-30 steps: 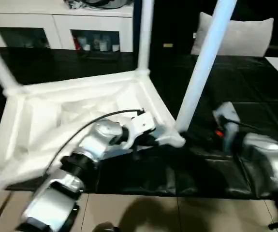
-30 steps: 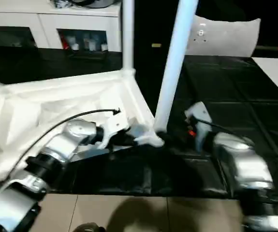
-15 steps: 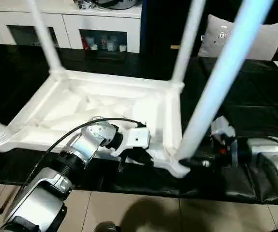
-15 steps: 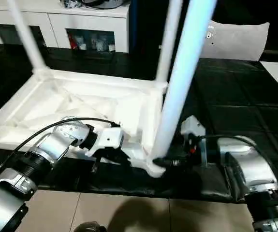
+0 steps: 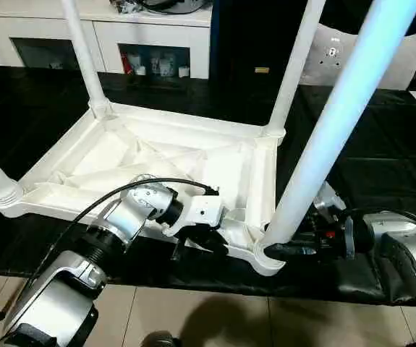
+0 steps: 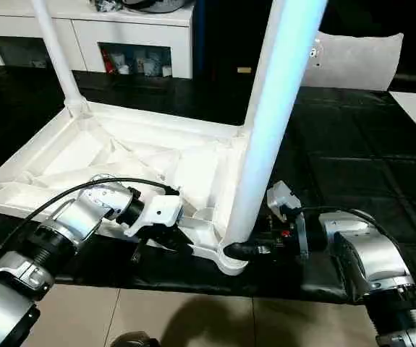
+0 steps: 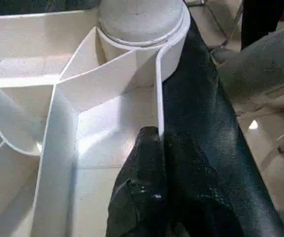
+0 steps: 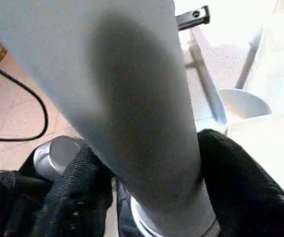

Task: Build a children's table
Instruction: Rotate leg to tighten

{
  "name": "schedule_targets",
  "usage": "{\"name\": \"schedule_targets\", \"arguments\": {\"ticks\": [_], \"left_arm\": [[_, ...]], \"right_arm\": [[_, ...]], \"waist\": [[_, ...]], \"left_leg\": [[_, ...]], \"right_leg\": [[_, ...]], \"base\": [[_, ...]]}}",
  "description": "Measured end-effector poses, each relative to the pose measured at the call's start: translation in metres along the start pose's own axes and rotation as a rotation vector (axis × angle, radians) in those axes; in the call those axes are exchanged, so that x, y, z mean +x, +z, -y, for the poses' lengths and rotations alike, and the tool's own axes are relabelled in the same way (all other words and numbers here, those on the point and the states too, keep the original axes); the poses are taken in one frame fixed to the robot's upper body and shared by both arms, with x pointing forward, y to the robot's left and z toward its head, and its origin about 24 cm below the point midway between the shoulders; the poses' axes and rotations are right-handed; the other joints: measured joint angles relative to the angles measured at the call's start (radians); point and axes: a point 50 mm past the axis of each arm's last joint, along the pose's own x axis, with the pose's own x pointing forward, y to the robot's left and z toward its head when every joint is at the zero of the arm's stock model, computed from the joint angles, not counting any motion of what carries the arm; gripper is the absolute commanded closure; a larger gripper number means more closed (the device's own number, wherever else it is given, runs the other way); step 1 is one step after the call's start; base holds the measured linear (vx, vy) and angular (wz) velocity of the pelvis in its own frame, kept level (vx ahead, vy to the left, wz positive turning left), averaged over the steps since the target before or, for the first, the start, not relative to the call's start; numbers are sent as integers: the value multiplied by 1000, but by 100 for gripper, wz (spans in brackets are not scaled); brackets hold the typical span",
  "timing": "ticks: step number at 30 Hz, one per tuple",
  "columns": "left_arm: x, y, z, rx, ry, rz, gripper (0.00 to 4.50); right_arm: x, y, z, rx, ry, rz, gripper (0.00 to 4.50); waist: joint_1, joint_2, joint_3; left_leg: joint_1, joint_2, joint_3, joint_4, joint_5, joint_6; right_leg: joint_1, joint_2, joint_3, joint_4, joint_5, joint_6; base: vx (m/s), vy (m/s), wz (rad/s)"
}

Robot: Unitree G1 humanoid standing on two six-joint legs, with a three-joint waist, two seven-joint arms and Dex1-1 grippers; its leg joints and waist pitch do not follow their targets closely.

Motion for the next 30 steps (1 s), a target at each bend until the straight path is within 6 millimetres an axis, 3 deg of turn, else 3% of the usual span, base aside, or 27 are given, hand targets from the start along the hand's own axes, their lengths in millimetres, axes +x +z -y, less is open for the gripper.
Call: {"name": "schedule_targets", "arguments": {"ticks": [6,10,14,16,18,25,30], "left_arm": [[2,-5,-8,-130,144,12,450],[13,-1,-28,-255,351,19,450],[32,7,-38,-323,478,65,450],[38,12,-43,-335,531,68,450],[40,15,-46,-339,551,70,450],[43,18,-47,-273,553,62,450],[37,13,-47,-220,567,48,450]], "right_arm": [[10,0,7,29,-197,58,237],[21,12,33,74,-533,101,244],[25,18,47,130,-778,147,249],[29,20,52,158,-871,181,249],[30,22,53,160,-915,205,198],[26,15,45,118,-927,222,136],[19,0,34,84,-898,171,87]], "waist": [[-15,1,-1],[-61,0,0],[-78,-1,0],[-79,0,-1],[-74,1,-1],[-59,3,-2],[-62,4,-2]], "left_leg": [[6,0,0,0,0,-2],[13,0,1,1,0,-2],[11,-1,2,-1,-1,-2],[10,-1,2,-3,-1,-2],[8,-1,2,-6,0,-2],[2,-1,2,-6,2,2],[3,0,2,-6,0,-1]], "right_leg": [[4,0,0,1,2,-1],[10,0,0,-3,2,0],[11,0,0,-7,3,0],[9,0,0,-7,4,1],[6,0,0,-7,3,1],[1,0,0,-7,5,-2],[1,0,0,-6,3,2]], "base": [[0,0,0],[0,0,0],[0,0,0],[0,0,0],[0,0,0],[0,0,0],[0,0,0]]}}
